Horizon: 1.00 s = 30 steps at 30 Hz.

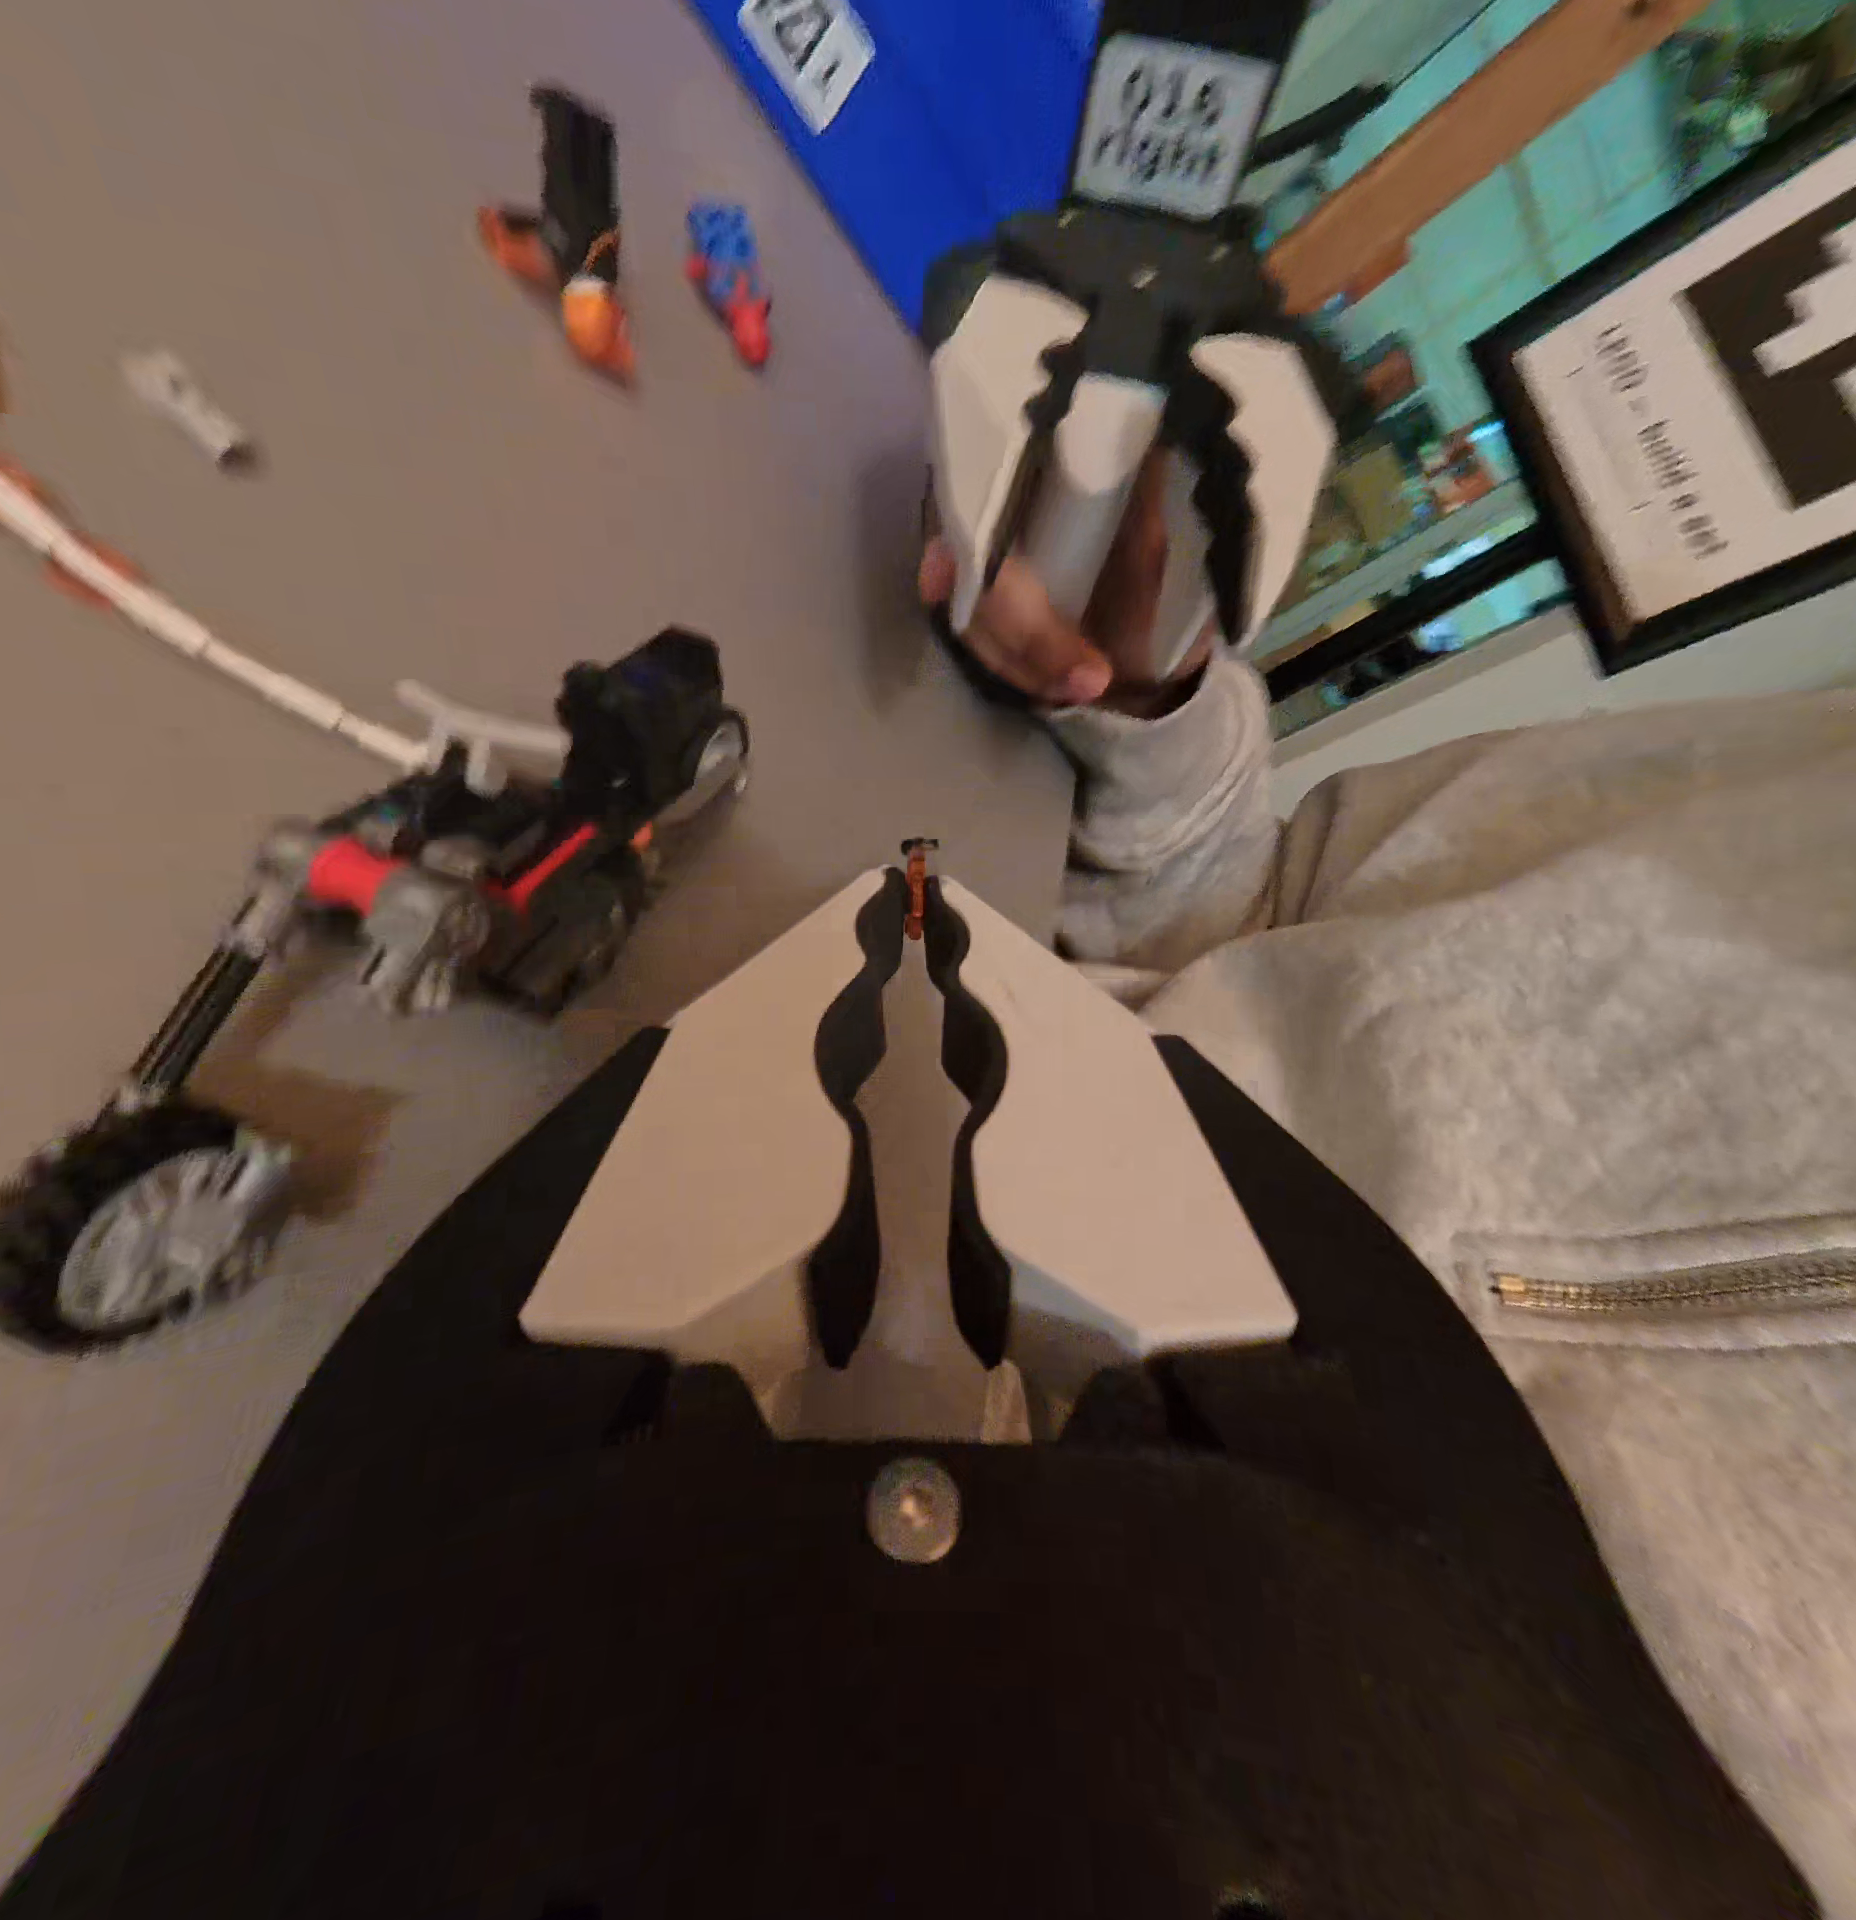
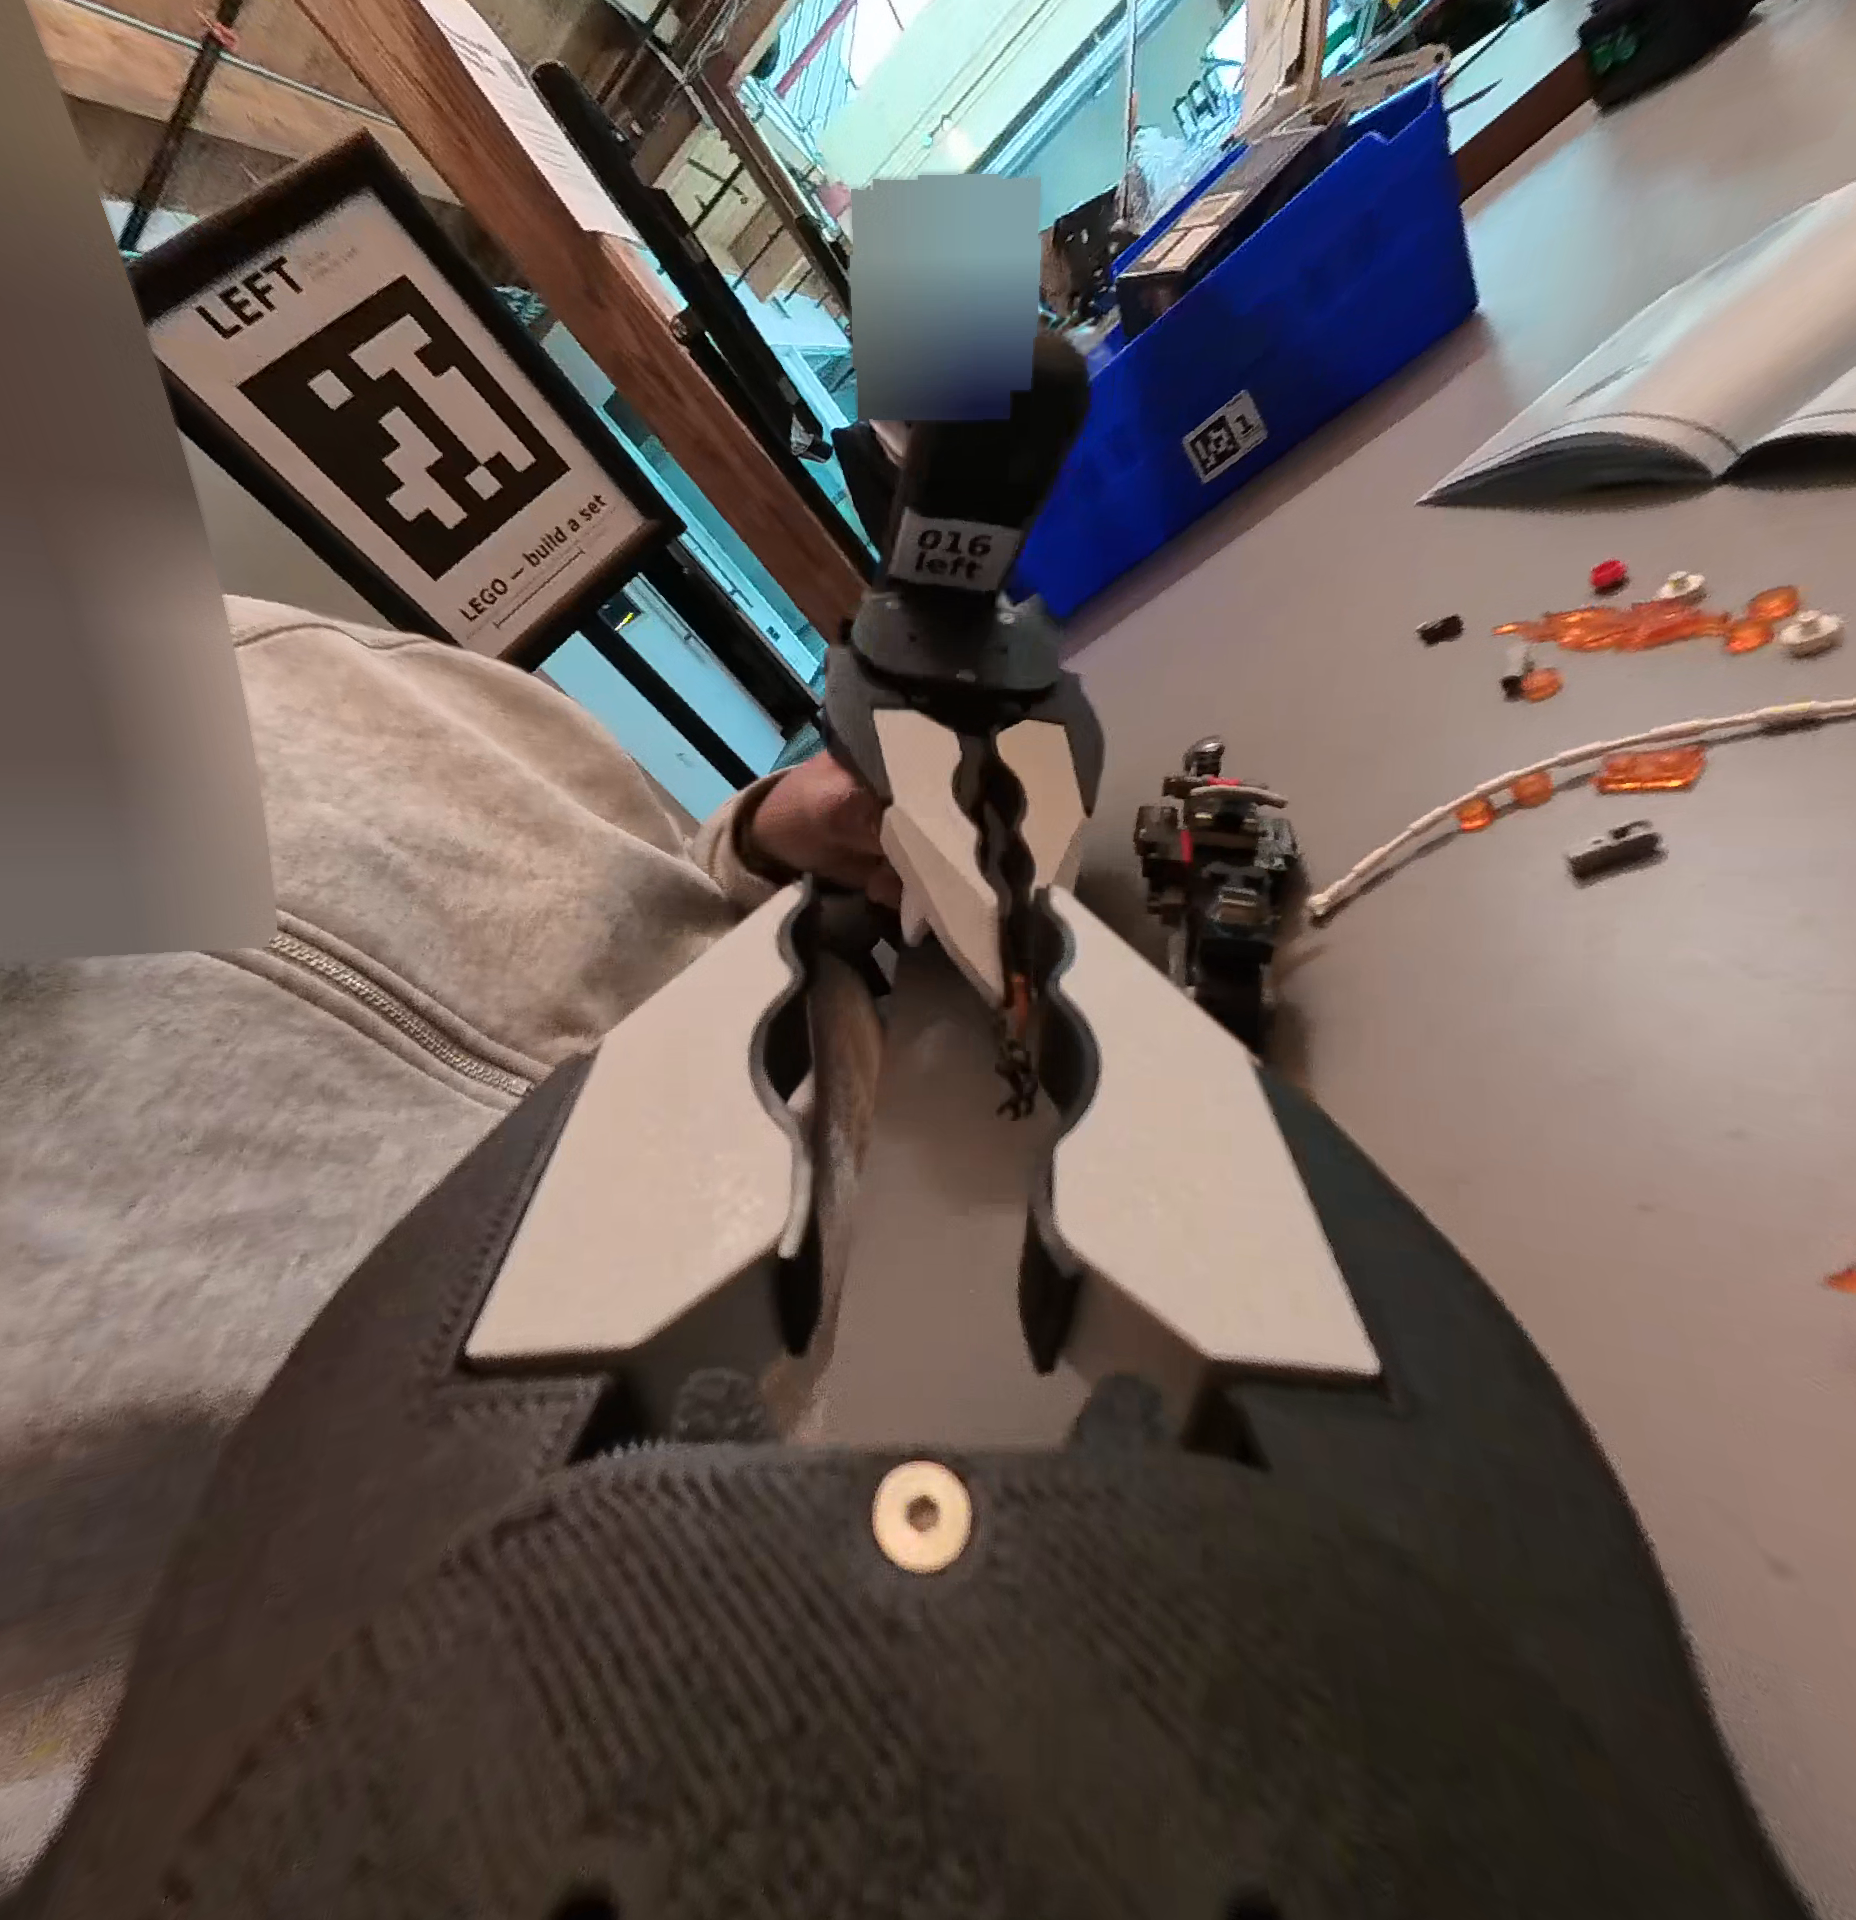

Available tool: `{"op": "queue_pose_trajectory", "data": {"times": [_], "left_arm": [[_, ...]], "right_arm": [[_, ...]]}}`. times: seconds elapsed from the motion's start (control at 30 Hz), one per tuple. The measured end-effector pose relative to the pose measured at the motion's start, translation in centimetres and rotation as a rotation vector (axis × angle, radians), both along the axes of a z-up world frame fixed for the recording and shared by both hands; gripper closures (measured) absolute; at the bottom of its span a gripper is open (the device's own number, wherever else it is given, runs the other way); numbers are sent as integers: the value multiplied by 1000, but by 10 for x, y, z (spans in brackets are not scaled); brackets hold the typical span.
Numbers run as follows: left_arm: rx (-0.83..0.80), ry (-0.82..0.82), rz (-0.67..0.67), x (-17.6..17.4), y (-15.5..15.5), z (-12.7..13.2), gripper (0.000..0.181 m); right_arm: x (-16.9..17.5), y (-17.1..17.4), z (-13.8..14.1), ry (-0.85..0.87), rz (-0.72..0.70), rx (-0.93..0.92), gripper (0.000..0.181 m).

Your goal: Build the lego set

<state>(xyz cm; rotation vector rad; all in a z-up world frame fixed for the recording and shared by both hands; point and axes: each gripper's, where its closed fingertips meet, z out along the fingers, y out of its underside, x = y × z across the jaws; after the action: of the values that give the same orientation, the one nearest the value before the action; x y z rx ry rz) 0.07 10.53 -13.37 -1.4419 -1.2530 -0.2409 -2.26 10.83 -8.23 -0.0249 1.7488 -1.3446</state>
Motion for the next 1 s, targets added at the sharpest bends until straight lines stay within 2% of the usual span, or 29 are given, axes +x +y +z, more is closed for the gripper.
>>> {"op": "queue_pose_trajectory", "data": {"times": [0.1,0.3,0.43,0.73,0.8,0.9,1.0], "left_arm": [[-113,-35,65,6,-9,-12,179],[-236,-108,94,15,-22,-29,159],[-250,-65,86,18,-26,-21,152],[-328,195,147,9,-47,-4,155],[-288,236,145,8,-43,5,153],[-144,252,124,10,-35,26,150],[-153,284,180,3,-50,39,150]], "right_arm": [[-1,-1,-1,-7,-2,9,143],[6,-3,-2,47,8,2,145],[8,-4,-2,60,8,-5,145],[6,-8,-2,170,-53,-37,149],[5,-10,-3,220,-78,-42,150],[3,-14,-5,305,-125,-52,151],[1,-17,-6,368,-166,-62,150]]}}
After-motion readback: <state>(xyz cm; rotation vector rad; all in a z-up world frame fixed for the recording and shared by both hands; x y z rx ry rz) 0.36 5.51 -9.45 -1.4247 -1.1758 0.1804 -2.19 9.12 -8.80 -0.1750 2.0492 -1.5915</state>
